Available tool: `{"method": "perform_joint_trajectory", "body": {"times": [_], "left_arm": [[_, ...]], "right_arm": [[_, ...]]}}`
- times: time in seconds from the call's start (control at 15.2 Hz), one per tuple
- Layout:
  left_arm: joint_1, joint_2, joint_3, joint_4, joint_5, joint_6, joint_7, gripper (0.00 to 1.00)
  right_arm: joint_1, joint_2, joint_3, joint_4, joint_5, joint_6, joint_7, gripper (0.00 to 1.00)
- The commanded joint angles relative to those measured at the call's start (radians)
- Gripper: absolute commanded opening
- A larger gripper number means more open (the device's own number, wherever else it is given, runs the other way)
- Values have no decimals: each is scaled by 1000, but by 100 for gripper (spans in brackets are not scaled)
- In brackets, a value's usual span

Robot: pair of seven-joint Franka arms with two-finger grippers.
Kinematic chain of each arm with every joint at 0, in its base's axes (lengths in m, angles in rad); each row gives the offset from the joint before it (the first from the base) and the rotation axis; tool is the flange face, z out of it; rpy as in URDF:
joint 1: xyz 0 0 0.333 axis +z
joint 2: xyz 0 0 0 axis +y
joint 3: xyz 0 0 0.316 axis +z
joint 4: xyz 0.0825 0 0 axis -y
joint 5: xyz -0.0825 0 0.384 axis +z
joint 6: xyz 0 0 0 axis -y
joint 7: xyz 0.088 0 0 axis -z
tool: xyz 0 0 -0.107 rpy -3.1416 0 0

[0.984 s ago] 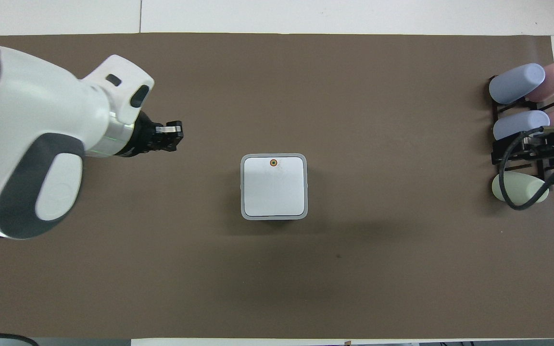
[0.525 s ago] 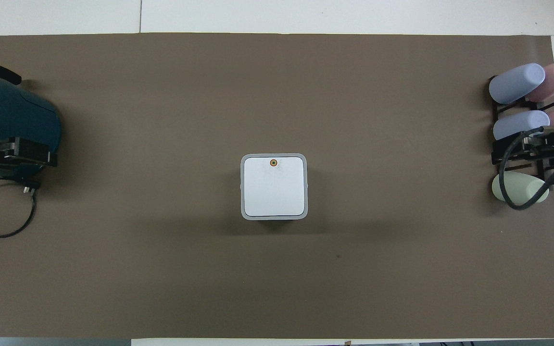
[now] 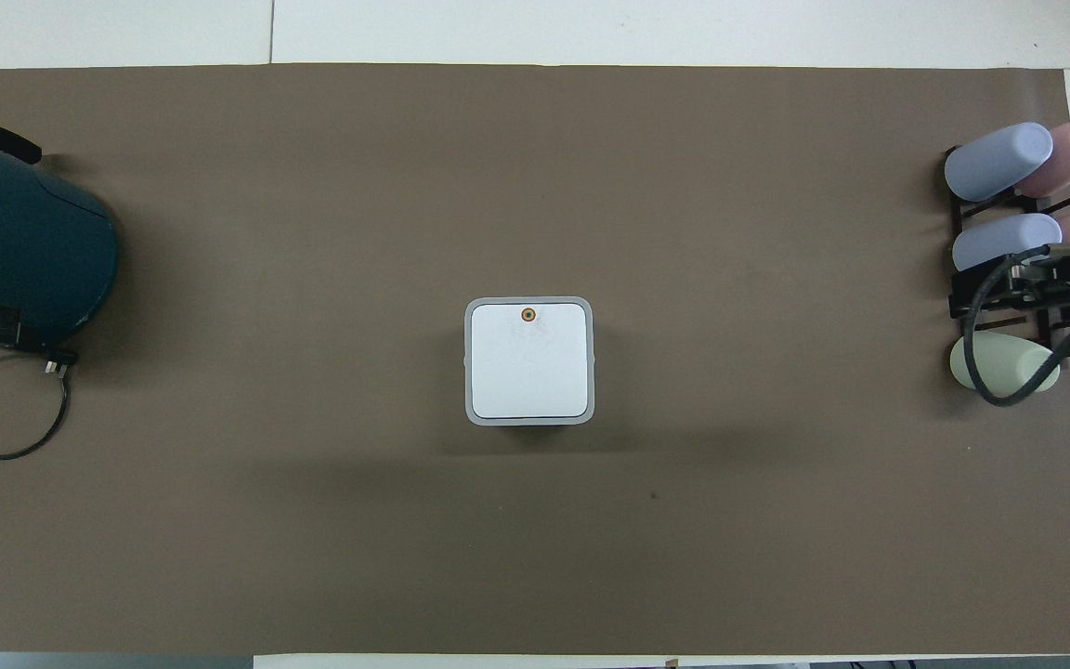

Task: Close trash can lid

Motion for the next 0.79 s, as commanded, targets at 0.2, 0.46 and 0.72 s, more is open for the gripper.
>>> {"method": "perform_joint_trajectory", "body": {"times": [0.2,0.46,0.72], "left_arm": [[-26,14,5,-5,20,-8,5,100],[-55,75,9,110,17,-93,2,100],[-51,65,9,104,-4,-81,-5,100]], "right_arm": [[-2,-12,1,-16,-4,10,-5,100],[-2,-12,1,-16,-4,12,-5,100],[-2,-12,1,-16,-4,12,-5,100]]}}
